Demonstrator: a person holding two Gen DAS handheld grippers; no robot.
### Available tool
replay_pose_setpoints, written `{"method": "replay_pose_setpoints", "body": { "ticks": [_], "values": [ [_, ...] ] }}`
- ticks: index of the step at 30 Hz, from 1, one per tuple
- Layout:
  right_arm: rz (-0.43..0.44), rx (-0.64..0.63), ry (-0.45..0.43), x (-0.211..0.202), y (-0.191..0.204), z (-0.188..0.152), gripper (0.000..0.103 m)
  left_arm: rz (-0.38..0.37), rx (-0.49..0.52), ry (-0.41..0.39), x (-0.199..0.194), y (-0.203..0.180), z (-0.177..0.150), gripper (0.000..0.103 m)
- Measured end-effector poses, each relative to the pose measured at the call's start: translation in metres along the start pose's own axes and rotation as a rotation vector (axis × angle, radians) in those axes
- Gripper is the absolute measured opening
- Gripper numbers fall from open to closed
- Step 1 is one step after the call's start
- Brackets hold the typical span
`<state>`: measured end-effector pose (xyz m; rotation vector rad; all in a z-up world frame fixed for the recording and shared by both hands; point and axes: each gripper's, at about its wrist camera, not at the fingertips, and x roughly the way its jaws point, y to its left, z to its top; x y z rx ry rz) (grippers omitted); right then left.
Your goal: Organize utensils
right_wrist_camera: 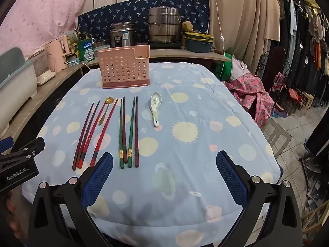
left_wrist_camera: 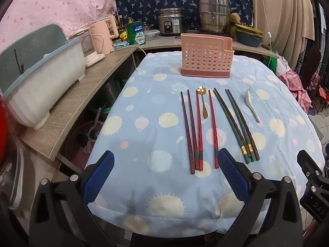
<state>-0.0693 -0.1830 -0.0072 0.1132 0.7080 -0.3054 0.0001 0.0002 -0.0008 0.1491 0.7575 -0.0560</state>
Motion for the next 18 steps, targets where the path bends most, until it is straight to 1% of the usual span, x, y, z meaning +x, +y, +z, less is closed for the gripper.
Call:
{"method": "replay_pose_setpoints", "body": {
  "ticks": [1,4,8,18],
  "values": [
    [-0.014,-0.015,0.0,0.0002,0.001,0.0003,0.096,0.001,-0.002,0.003,0.0,-0.0003,-0.0003,0.096],
    [-0.015,-0.013,0.0,0.0014,0.0,0.0008,0.096,-0.008,-0.011,0.024,0.0061,0.0011,0.001,0.096],
    [-0.016,-0.012,0.0,-0.0016,0.0037,0.0003,0.096,-0.02,-0.022,0.007,0.0023,0.0074,0.0013,0.096],
    [-0.016,-0.016,0.0,-0.0013,0.0036,0.0006,0.096,-0.037,-0.024,-0.009,0.0025,0.0056,0.0012,0.096]
  ]
}}
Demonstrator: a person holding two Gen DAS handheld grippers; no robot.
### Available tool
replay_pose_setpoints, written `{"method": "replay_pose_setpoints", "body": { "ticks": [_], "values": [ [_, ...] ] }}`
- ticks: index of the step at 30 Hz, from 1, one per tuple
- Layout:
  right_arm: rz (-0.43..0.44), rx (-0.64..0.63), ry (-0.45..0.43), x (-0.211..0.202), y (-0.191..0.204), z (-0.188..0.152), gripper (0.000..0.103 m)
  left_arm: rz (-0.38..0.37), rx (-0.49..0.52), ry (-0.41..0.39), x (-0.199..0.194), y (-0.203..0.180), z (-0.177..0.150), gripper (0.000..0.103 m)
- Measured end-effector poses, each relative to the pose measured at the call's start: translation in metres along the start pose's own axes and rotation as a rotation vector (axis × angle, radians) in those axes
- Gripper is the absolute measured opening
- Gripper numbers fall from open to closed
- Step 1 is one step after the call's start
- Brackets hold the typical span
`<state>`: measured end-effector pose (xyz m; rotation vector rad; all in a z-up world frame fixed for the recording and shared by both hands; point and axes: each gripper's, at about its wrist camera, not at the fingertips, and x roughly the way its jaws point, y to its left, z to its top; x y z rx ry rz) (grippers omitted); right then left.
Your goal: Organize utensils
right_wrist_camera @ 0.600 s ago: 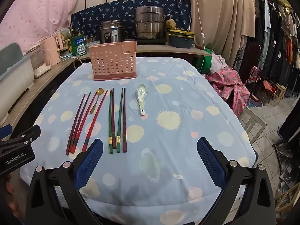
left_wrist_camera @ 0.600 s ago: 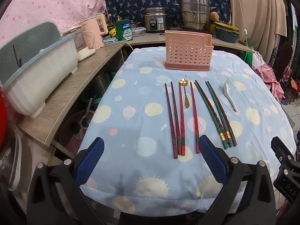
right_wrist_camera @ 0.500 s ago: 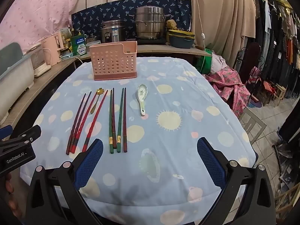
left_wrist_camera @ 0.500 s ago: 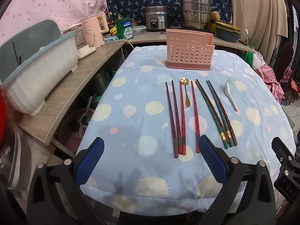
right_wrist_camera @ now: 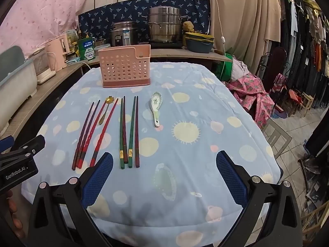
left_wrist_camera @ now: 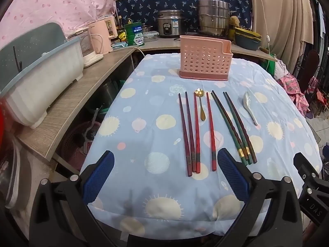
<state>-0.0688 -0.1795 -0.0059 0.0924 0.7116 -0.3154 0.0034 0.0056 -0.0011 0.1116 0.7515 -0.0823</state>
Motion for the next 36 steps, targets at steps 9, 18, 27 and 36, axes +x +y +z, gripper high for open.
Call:
{"method": "replay_pose_setpoints", "body": {
  "ticks": [9,18,27,36],
  "values": [
    [0.001,-0.002,-0.001,-0.0005,0.0003,0.0005,0.096,0.009,0.001,-0.005,-0.0008,-0.001,0.0002,0.096],
    [0.001,0.001,-0.002,-0.0007,0.0,-0.0005,0.096,0.017,0.013,0.004,0.0008,-0.0031,-0.001,0.096],
    [0.003,0.003,-0.001,-0.0006,0.0002,-0.0007,0.096,0.018,0.016,0.014,0.0029,-0.0027,-0.0022,0.096],
    [0.005,0.004,0.0,0.0001,0.0012,0.0002,0.096,0.012,0.02,0.02,0.004,-0.0027,-0.0026,0.096]
  ]
}}
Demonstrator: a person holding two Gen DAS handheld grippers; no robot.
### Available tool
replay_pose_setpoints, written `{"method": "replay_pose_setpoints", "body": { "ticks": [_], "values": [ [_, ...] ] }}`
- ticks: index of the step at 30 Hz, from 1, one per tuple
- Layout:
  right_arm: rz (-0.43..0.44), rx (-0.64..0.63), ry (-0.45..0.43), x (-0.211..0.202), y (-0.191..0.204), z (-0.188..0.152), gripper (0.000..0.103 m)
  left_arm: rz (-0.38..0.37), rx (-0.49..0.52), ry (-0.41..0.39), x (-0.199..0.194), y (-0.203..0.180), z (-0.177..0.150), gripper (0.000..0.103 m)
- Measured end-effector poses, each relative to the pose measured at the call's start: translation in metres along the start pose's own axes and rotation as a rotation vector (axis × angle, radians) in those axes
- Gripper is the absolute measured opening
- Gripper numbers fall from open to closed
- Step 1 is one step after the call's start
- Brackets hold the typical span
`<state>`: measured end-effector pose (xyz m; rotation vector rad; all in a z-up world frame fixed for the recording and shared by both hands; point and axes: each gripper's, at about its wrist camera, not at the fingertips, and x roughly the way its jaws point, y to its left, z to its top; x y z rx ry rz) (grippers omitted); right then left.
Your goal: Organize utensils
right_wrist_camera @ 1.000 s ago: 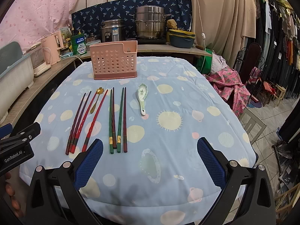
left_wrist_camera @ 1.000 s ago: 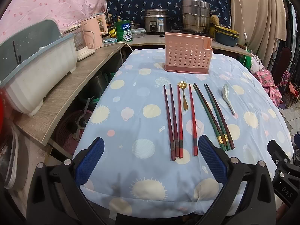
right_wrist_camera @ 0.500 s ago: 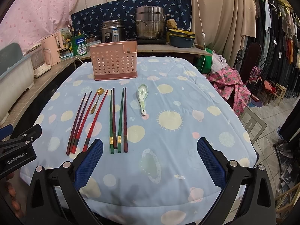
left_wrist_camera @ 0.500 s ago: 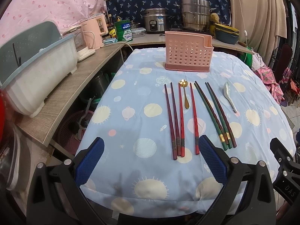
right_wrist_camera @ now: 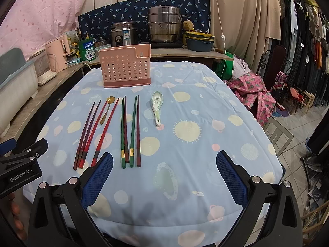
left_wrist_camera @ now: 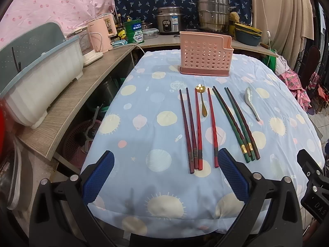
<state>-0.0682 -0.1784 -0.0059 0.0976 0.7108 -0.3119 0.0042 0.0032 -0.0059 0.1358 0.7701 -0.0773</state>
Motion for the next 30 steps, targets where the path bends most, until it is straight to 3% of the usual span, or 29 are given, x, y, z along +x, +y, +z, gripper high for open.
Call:
{"method": "replay_pose_setpoints", "body": {
  "ticks": [30],
  "values": [
    [0.005,0.005,0.002,0.0004,-0.0025,0.0001,0.096,-0.001,0.0,0.001,-0.0001,-0.0019,-0.0008,0.096]
  ]
}}
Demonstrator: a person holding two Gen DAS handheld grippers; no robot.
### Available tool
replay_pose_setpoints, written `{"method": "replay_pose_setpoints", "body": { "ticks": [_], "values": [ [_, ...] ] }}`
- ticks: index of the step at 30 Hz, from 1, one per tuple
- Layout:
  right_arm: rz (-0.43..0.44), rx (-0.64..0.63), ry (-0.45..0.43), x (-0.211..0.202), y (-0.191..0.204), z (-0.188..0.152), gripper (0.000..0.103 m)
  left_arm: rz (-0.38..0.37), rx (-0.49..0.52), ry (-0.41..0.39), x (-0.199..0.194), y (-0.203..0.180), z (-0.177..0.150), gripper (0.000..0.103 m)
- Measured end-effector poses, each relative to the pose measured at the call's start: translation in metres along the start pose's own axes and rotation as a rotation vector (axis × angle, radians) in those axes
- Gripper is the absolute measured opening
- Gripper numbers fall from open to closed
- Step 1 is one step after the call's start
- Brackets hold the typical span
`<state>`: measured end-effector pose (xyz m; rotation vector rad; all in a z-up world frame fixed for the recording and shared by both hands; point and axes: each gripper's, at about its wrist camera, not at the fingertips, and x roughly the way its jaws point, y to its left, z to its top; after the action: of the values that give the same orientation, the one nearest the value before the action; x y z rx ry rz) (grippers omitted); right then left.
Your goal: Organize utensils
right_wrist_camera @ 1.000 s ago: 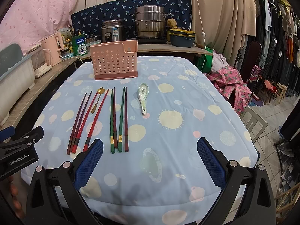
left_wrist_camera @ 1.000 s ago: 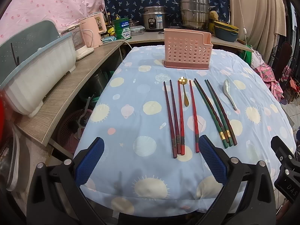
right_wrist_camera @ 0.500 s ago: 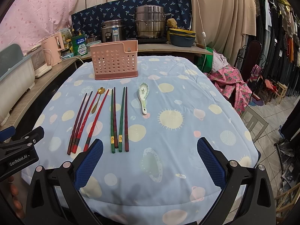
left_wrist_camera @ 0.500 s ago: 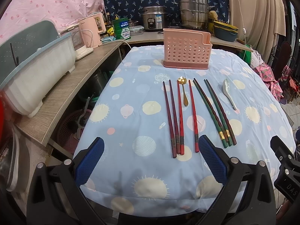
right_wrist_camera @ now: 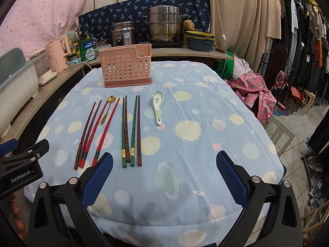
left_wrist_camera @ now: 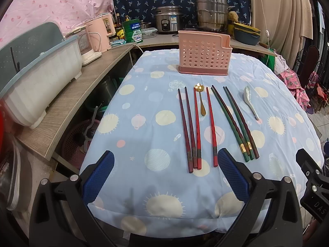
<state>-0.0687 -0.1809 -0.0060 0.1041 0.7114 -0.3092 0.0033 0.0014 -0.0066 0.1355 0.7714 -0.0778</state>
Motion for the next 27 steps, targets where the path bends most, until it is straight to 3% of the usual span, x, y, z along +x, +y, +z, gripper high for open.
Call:
{"method": "replay_pose_setpoints", "body": {
  "ticks": [27],
  "values": [
    [0.003,0.005,0.005,0.0014,0.004,-0.0043,0.096,-0.002,-0.002,0.018,0.0067,-0.0045,-0.0037,0.096]
  ]
}}
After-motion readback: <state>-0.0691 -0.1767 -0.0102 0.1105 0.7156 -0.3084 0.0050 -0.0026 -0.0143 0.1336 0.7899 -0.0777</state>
